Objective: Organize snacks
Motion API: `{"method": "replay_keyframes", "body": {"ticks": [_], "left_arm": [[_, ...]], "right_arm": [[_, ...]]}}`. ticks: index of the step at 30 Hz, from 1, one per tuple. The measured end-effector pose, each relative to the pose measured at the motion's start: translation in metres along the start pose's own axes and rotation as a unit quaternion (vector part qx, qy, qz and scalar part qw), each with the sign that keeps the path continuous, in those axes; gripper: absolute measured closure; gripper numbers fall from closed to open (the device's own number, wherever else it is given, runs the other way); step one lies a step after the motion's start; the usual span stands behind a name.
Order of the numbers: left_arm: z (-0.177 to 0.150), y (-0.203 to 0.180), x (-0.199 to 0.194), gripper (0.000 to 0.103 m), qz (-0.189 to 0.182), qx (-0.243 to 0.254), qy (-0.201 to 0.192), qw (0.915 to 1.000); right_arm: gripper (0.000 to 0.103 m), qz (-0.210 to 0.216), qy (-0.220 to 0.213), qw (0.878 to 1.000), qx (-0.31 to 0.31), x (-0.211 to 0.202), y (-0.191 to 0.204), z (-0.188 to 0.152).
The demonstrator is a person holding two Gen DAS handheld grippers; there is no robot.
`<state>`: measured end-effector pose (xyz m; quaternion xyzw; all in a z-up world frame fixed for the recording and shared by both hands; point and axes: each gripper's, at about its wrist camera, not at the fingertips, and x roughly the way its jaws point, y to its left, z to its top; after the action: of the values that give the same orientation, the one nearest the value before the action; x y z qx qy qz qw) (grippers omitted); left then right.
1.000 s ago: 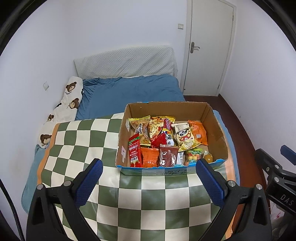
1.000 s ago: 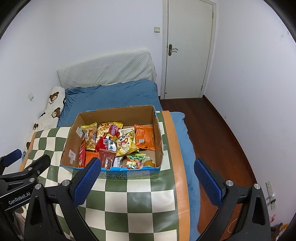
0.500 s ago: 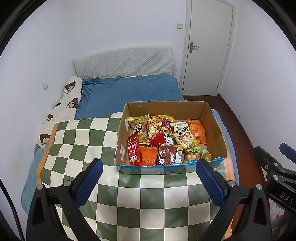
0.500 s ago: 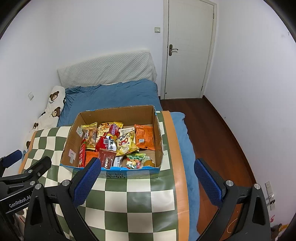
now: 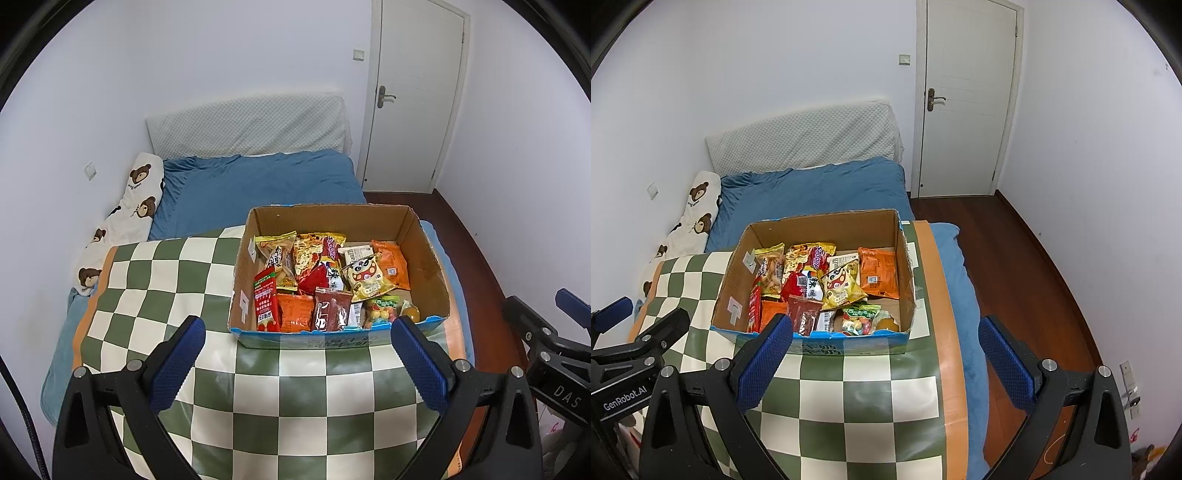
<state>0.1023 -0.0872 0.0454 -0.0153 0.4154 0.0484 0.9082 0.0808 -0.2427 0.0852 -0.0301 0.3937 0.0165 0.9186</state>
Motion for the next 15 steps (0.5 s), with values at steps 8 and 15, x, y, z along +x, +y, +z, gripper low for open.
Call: {"method": "replay_keyframes", "body": {"ticks": [8, 15], "left_arm": [[0.0018, -0.0008, -0.0057, 0.0, 0.0, -0.001, -0.005, 1.0], [0.0028, -0.0007, -0.0104, 0.0, 0.001, -0.001, -0.009, 1.0]], "right_arm": [[0.001, 0.0, -0.001, 1.0, 0.0, -0.0015, -0.0003, 0.0002], [0.001, 0.002, -0.001, 1.0, 0.003, -0.0042, -0.0006, 0.0019]]}}
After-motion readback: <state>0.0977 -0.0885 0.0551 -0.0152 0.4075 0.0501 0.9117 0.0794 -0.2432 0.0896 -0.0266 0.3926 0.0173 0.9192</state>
